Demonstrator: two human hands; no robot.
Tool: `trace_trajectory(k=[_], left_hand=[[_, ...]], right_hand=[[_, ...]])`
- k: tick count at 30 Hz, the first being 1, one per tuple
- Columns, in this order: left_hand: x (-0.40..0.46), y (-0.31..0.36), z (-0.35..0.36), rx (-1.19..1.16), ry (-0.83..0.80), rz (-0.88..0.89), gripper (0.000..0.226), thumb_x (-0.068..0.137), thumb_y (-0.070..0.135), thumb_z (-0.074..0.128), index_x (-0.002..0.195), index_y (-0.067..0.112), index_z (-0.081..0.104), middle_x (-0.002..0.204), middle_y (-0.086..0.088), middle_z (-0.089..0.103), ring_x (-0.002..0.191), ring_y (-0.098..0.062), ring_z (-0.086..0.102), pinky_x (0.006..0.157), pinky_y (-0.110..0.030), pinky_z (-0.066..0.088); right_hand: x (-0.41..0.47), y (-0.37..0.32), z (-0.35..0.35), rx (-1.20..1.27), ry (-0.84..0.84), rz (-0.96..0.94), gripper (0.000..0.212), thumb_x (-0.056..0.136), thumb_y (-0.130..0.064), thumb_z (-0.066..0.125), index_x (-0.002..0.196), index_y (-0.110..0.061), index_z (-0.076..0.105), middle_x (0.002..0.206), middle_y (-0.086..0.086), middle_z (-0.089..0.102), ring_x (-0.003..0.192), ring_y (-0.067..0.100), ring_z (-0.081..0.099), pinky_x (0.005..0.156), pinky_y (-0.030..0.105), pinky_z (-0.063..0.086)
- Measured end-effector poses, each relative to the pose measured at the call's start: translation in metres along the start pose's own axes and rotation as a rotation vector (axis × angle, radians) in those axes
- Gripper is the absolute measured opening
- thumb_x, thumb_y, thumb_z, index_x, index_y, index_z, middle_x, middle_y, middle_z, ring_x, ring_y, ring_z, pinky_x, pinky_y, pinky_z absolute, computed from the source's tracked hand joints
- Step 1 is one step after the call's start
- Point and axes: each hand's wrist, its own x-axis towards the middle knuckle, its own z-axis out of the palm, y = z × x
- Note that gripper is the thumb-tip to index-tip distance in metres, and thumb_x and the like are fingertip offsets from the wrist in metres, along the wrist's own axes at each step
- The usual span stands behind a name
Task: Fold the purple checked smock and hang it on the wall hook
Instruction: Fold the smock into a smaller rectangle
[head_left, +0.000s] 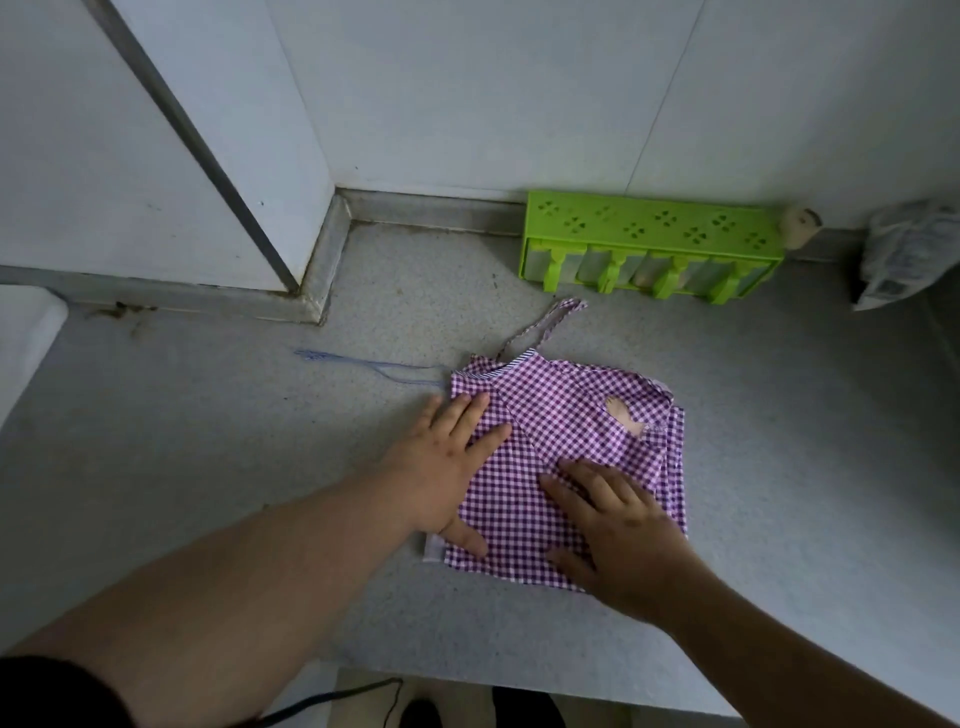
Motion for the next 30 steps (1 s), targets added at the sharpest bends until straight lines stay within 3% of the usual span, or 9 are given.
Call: trace_trajectory(k=[4,9,13,15,18,22,25,28,30], left_hand=[[-0.026,-0.004,0.010,0.008,0.044,0.202,0.110,0.090,0.083,0.049,0.166,0.032,-0.012,0.174,-0.002,-0.025,0.162,-0.030,-0.015,0.128,-0.055,0.003],[-0.053,-0.008,0.028,-0.036,-0.065,0.173,0.120,0.084,0.088,0.052,0.162,0.040,-0.024,0.166,0.005,-0.043,0.149,-0.015,-0.036,0.124,-0.049,-0.005],[-0.056,0.003,0.028,-0.076,-0.027,0.147,0.118,0.085,0.076,0.059,0.165,0.035,-0.019,0.170,0.001,-0.037,0.158,-0.022,-0.029,0.130,-0.055,0.003],[-0.057,0.003,0.025,-0.072,-0.029,0.152,0.115,0.086,0.067,0.061,0.166,0.035,-0.015,0.171,0.000,-0.034,0.160,-0.023,-0.025,0.131,-0.055,0.006],[-0.059,0.001,0.017,-0.044,-0.030,0.158,0.108,0.091,0.055,0.062,0.167,0.033,-0.012,0.173,-0.001,-0.028,0.161,-0.022,-0.019,0.132,-0.050,0.006],[-0.060,0.001,0.009,-0.070,-0.014,0.143,0.096,0.098,0.054,0.060,0.168,0.033,-0.002,0.176,0.001,-0.017,0.163,-0.022,-0.009,0.130,-0.045,0.009],[-0.060,0.002,0.005,-0.136,-0.017,0.114,0.091,0.098,0.065,0.056,0.169,0.035,0.007,0.177,0.005,-0.012,0.163,-0.019,-0.003,0.130,-0.044,0.012],[-0.056,0.005,0.003,-0.317,0.082,0.046,0.067,0.105,0.050,0.055,0.165,0.036,0.029,0.177,0.009,0.013,0.161,-0.016,0.018,0.127,-0.039,0.023],[-0.051,0.007,0.002,-0.458,0.137,-0.035,0.053,0.107,0.042,0.053,0.158,0.032,0.045,0.166,0.006,0.042,0.148,-0.019,0.045,0.119,-0.037,0.038]], right_hand=[[-0.021,0.013,0.008,0.021,-0.070,0.143,0.100,0.085,-0.089,0.031,0.159,-0.043,-0.020,0.171,-0.009,-0.015,0.158,0.023,-0.008,0.118,0.046,-0.005],[-0.027,0.014,0.004,-0.010,-0.091,0.079,0.120,0.072,-0.096,0.042,0.162,-0.038,-0.014,0.171,-0.006,-0.014,0.159,0.023,-0.004,0.118,0.044,-0.004],[-0.038,0.014,0.010,0.002,-0.054,0.120,0.098,0.082,-0.082,0.040,0.162,-0.039,0.003,0.169,-0.004,0.001,0.157,0.023,0.011,0.125,0.048,0.024],[-0.044,0.011,0.013,-0.002,-0.039,0.140,0.096,0.079,-0.079,0.026,0.163,-0.036,0.008,0.168,-0.002,0.012,0.157,0.024,0.014,0.125,0.047,0.022],[-0.046,0.007,0.011,-0.014,0.011,0.135,0.073,0.094,-0.062,0.039,0.159,-0.031,0.027,0.165,-0.002,0.031,0.154,0.021,0.027,0.125,0.041,0.022],[-0.038,0.015,-0.002,0.076,0.100,0.152,0.037,0.099,-0.047,0.050,0.135,-0.037,0.053,0.137,-0.013,0.061,0.120,0.009,0.060,0.102,0.027,0.051],[-0.034,0.024,-0.008,0.171,0.124,0.220,0.029,0.099,-0.045,0.049,0.124,-0.036,0.060,0.123,-0.012,0.070,0.104,0.009,0.067,0.091,0.028,0.056],[-0.030,0.027,-0.013,0.257,0.105,0.256,0.026,0.102,-0.042,0.050,0.126,-0.037,0.061,0.124,-0.011,0.070,0.107,0.010,0.067,0.092,0.025,0.054],[-0.030,0.031,-0.017,0.371,0.073,0.281,0.026,0.103,-0.048,0.048,0.126,-0.040,0.057,0.121,-0.014,0.068,0.104,0.008,0.066,0.087,0.021,0.052]])
